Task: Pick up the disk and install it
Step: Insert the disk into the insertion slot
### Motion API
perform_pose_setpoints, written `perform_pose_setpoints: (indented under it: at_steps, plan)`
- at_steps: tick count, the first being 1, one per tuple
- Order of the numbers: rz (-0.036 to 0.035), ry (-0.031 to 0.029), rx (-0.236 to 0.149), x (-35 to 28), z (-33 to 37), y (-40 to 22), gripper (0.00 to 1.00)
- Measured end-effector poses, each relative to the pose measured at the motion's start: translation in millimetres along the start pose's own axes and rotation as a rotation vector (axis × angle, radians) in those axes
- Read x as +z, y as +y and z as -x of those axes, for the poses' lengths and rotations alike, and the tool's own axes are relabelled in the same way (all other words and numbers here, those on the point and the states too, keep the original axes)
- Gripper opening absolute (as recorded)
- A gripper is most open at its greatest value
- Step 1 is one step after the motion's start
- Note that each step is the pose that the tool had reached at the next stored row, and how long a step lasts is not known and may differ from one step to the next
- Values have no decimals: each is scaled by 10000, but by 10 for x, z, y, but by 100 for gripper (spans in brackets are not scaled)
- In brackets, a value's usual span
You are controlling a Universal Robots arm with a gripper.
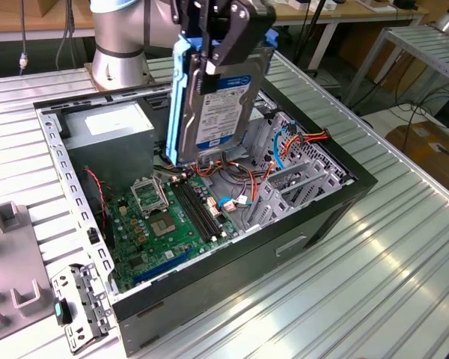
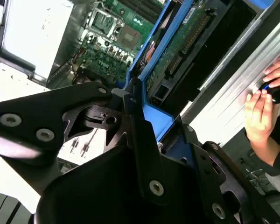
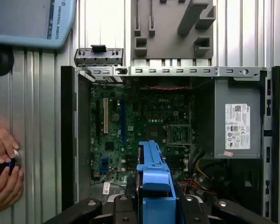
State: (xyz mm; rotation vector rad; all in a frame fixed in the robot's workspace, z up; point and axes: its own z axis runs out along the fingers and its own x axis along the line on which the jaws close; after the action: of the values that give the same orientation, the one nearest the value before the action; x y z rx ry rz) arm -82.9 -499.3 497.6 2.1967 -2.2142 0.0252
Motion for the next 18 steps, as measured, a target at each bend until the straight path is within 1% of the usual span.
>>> perform_pose_setpoints:
  at_steps: [1,2,3,5,9,10,13,15,18]
  plan:
    - [-1,6,-1,5,-7,-58,37]
    - [0,10,1,9,-12,-98,37]
    - [0,21,0,15,-20,-178,37]
    - [0,30,1,23,-31,-269,37]
    - [0,69,0,42,-65,-545,37]
    - [1,71,1,44,-67,-569,37]
    - [0,72,1,44,-67,-577,37]
    - [0,71,0,44,-67,-606,37]
    - [0,71,1,44,-67,-607,37]
